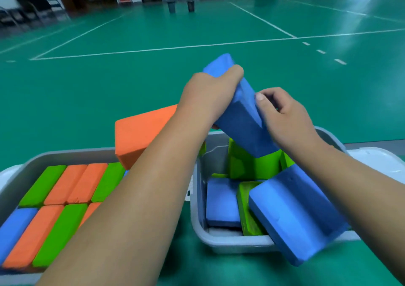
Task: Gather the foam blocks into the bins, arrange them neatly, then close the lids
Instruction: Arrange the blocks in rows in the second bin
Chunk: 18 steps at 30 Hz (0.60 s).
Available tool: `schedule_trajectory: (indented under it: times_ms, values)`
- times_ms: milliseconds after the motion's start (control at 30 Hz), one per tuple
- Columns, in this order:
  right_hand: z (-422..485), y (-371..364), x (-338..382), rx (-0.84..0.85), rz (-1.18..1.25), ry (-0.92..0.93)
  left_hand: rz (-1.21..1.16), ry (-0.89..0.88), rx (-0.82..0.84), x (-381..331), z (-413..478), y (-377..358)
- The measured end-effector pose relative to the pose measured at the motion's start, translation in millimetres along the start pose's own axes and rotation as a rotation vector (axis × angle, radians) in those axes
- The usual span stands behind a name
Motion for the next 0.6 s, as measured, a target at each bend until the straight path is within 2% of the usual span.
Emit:
schedule_trajectory:
  times_ms: [100,200,300,400,500,567,600]
  values:
    - [-4,-12,17,0.072,-0.087,0.182,-0.207,0.109,-0.062,13,7,28]
    - [-3,-39,26,0.176,-0.349,0.293,-0.361,0.177,-0.085,37,17,49]
    - [0,-68,37,0.137,-0.499,0.333,-0.448,0.205,-0.075,56,15,71]
    - [1,-92,48,0.091,-0.463,0.266,-0.520,0.225,-0.095,82,20,94]
    - [-1,-113,64,0.076,-0.359,0.319,-0.533,0.226,-0.159,107,25,116]
    - [-1,-129,69,0.103,-0.321,0.371,-0.458,0.225,-0.231,125,30,126]
    - [-2,-136,68,0.128,-0.328,0.390,-0.342,0.230,-0.259,133,32,130]
Point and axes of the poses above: each hand's wrist, its own z-axis towards the middle knuckle, its own y-axis out of the back of the hand, x = y × z, the point moved 4 cm from there along z, towards the middle knuckle, and after that the axes turned 9 degrees about z, right-handed, at the moved point
